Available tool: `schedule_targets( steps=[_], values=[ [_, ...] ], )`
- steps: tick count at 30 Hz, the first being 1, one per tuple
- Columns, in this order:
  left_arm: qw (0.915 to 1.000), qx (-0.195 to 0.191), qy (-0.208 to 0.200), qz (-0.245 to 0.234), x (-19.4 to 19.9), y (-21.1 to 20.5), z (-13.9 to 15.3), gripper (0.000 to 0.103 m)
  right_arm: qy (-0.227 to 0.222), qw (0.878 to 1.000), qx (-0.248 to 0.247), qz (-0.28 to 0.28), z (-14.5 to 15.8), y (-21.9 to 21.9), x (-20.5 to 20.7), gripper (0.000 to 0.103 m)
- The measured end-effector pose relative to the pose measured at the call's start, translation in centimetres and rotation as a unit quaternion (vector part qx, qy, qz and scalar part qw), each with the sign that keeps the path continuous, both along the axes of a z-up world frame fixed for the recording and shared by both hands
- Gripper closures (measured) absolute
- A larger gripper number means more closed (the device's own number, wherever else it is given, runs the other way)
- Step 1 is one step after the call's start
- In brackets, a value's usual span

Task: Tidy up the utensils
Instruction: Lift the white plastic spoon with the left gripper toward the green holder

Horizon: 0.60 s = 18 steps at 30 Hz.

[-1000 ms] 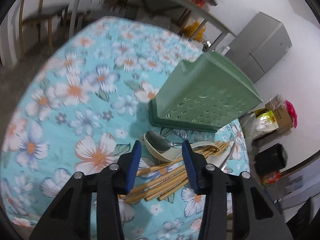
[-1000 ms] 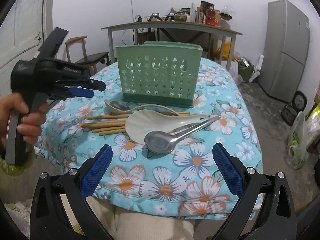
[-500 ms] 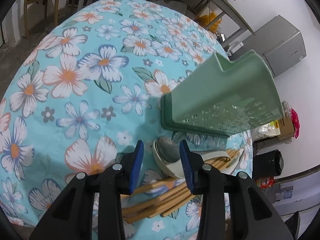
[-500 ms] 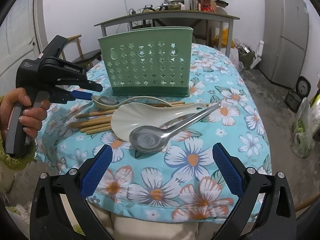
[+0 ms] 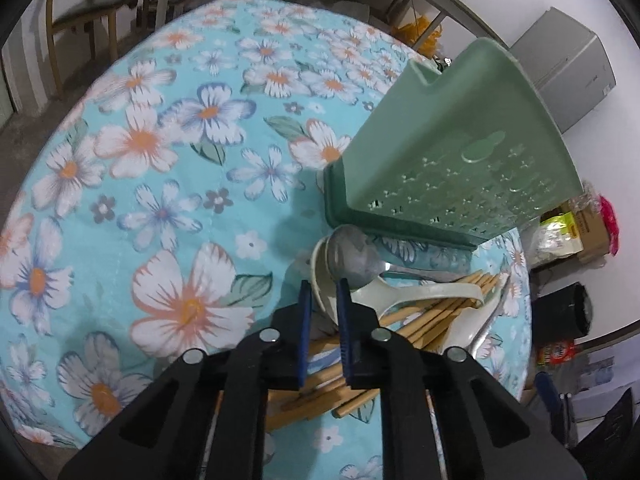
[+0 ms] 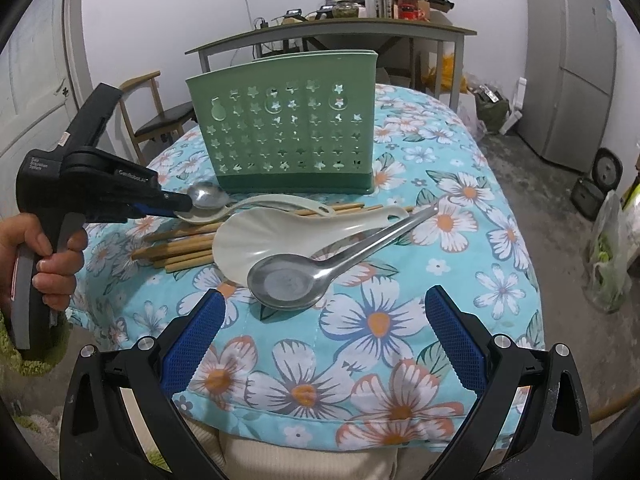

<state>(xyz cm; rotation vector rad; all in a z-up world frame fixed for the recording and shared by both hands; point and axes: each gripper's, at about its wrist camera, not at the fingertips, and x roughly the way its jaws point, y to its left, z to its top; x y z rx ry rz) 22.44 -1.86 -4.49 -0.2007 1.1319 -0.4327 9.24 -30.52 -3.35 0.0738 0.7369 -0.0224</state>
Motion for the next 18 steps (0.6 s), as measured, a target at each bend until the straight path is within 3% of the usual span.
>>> schedule_targets(
  steps=[7, 11, 18],
  values=[
    [0.9910, 0.087, -0.101, -0.012, -1.9, -0.5, 2.5, 0.095, -0.003, 1.000, -0.010, 0.000, 0.2, 0.4, -0.2, 0.007],
    [0.9872, 0.092, -0.130, -0.001, -2.6, 0.3, 3.8, 0.098, -0.006, 1.000, -0.019, 0.002, 0.5, 0.7, -0.4, 0.007],
    [0.9730, 0.120, -0.195, 0.026, -3.8, 2.7, 7.2, 0.100, -0.018, 0.999, -0.035, 0.008, 1.3, 1.4, -0.4, 0.007]
  ],
)
